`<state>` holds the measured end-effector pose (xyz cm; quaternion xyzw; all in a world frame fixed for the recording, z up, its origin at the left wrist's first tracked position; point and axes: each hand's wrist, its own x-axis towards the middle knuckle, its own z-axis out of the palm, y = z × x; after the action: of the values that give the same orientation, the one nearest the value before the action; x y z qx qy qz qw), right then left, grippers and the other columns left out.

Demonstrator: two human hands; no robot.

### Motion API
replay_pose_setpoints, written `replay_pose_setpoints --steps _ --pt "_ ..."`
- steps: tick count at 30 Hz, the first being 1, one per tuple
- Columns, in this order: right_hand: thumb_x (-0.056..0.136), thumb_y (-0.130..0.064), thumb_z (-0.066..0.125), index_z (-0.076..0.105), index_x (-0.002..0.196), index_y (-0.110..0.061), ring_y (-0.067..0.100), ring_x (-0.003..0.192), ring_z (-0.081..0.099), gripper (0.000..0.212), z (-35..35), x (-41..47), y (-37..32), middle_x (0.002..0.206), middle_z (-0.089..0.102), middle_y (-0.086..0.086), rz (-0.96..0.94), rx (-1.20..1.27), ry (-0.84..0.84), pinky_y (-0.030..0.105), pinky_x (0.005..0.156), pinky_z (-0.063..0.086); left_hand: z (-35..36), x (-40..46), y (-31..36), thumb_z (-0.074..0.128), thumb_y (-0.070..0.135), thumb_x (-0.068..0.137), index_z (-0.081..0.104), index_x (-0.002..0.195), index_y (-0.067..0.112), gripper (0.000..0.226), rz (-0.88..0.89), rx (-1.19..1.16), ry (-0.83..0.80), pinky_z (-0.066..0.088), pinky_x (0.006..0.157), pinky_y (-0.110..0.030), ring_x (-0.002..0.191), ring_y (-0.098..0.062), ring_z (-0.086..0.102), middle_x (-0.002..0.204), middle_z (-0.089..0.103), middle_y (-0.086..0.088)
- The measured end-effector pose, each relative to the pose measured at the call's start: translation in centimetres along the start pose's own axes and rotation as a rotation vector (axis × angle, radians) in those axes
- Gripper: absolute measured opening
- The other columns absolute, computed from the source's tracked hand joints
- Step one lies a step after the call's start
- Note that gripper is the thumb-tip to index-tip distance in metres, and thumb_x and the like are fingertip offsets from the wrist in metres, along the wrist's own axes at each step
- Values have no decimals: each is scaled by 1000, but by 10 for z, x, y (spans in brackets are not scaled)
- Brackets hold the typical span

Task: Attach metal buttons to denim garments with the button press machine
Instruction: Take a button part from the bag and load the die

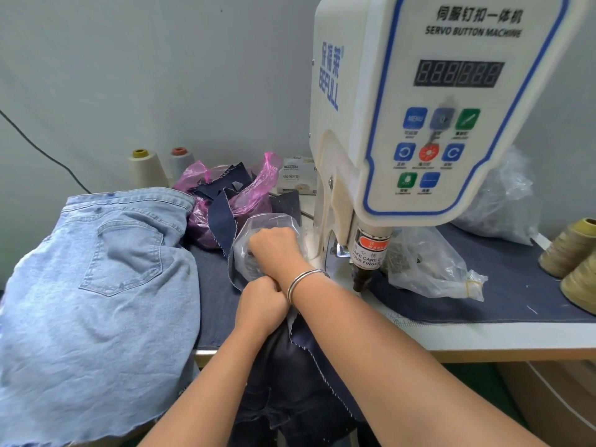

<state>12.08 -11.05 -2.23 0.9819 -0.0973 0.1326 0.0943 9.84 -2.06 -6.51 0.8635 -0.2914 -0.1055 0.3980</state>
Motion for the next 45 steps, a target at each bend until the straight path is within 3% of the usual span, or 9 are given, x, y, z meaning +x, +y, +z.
replay_pose_setpoints --steps 9,15,22,25,28,34,39,42,45 --pt "93 -7 45 58 113 -11 28 105 63 24 0 -12 5 115 62 8 64 113 18 34 79 44 -1 0 -1 47 33 62 37 46 17 24 59 -28 -10 23 45 -30 46 -12 32 44 43 5" --pt "97 -18 49 59 112 -12 29 106 58 19 -5 -16 7 112 63 7 187 270 73 37 84 41 -4 1 -2 59 14 72 51 55 21 20 38 -318 -1 35 51 -19 49 0 45 49 57 10" --pt "87 -12 64 72 89 -13 9 84 66 8 -43 -82 -11 87 72 -2 440 1199 359 24 79 51 -7 -1 -1 50 21 79 57 78 25 8 111 -384 -4 40 51 -10 59 7 57 65 68 15" --pt "85 -10 69 73 85 -19 7 81 70 9 -49 -136 -3 82 74 -3 527 1414 334 19 76 52 -6 0 -5 52 12 77 63 86 16 15 77 -451 -36 44 61 -29 62 -15 55 68 68 -9" --pt "83 -4 71 72 81 -14 9 78 72 10 -52 -180 13 77 75 0 629 1572 326 13 71 50 -3 2 -8 49 -5 77 61 79 21 28 50 -422 -22 34 49 -21 48 -12 40 51 53 1" --pt "80 5 67 72 82 -9 17 77 72 15 -49 -207 57 80 74 13 841 1805 448 17 70 54 -1 4 -8 47 -2 76 60 75 22 27 29 -408 -23 31 45 -18 47 -14 37 53 51 -2" --pt "81 0 69 74 81 -20 15 80 72 20 -31 -197 76 81 75 5 785 1617 408 20 76 54 -1 3 -6 48 4 73 59 73 22 21 28 -416 -16 29 44 -18 42 -8 33 49 47 4" --pt "82 -4 70 74 81 -25 8 77 66 21 -16 -201 104 80 73 -7 672 995 364 18 74 50 -2 2 -5 46 15 64 59 74 22 17 22 -411 -15 27 45 -20 43 -11 31 44 45 7" --pt "80 -5 72 76 87 -13 18 80 60 11 -3 -210 123 84 66 0 486 455 284 28 68 49 -1 4 -8 48 0 76 59 74 21 24 24 -390 -17 28 44 -19 41 -9 32 42 47 7"
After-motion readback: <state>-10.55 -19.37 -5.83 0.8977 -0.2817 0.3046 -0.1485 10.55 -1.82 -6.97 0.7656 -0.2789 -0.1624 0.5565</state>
